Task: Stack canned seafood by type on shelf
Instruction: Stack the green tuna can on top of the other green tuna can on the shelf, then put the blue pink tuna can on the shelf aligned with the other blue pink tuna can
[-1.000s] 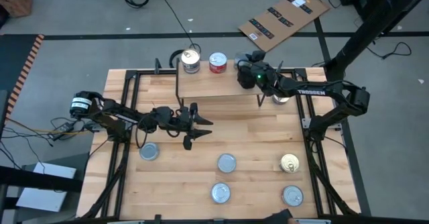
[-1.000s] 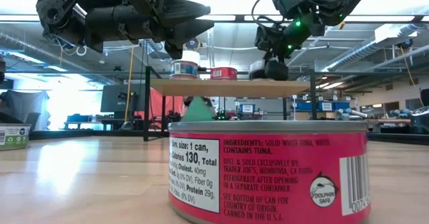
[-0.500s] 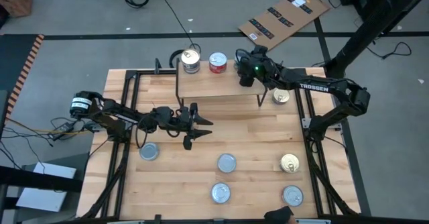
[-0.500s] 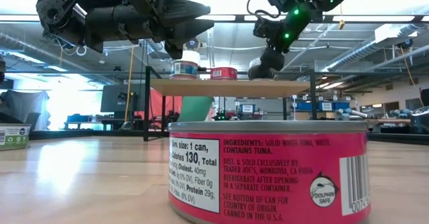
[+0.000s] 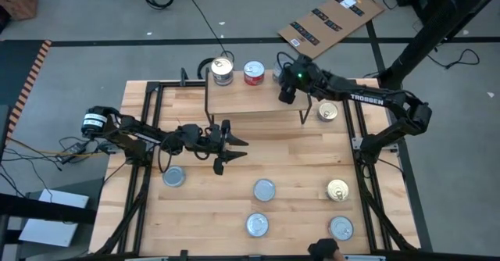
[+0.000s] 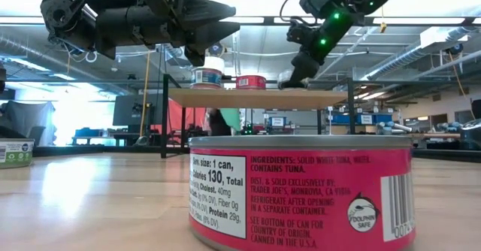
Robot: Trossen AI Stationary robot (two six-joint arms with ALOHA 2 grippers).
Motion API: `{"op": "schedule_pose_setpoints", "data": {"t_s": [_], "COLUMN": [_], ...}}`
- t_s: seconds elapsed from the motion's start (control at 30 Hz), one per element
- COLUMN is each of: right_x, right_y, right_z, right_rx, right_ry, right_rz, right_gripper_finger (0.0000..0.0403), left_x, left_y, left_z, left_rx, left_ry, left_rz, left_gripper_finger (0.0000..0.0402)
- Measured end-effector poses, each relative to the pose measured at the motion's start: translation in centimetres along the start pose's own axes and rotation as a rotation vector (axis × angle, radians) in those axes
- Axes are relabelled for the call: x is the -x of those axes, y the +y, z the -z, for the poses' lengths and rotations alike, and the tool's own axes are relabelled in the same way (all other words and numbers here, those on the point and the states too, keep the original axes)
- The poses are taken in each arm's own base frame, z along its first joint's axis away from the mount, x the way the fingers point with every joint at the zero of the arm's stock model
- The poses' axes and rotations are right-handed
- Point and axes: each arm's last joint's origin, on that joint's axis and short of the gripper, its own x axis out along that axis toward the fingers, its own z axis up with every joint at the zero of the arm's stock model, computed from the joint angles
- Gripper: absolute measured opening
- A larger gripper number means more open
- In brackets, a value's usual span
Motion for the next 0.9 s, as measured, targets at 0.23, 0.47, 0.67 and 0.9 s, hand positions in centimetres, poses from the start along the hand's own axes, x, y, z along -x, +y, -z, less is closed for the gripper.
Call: {"op": "schedule_pose_setpoints", "data": {"t_s": [0.23, 0.47, 0.67, 0.9], "right_x": [-0.15, -0.15, -0.15, 0.41], "right_y": [-0.37, -0.23, -0.25, -0.62], "right_z": [0.20, 0.17, 0.27, 0.07], "right_rx": [-0.016, -0.093, -0.127, -0.121], "right_ry": [0.004, -0.018, -0.009, -0.025], "right_rz": [0.001, -0.058, -0.060, -0.034], "right_gripper_finger": [0.0256, 0.0265, 0.0285, 0.0286], "left_x": [0.00, 0.00, 0.00, 0.00], "left_y": [0.00, 0.00, -0.06, -0.05], "left_z": [0.00, 0.00, 0.01, 0.01], "left_rx": [0.000, 0.000, 0.000, 0.000], "left_ry": [0.000, 0.000, 0.003, 0.002], "left_rz": [0.000, 0.000, 0.016, 0.016], "left_gripper_finger": [0.0168, 0.0168, 0.0168, 0.0168]}}
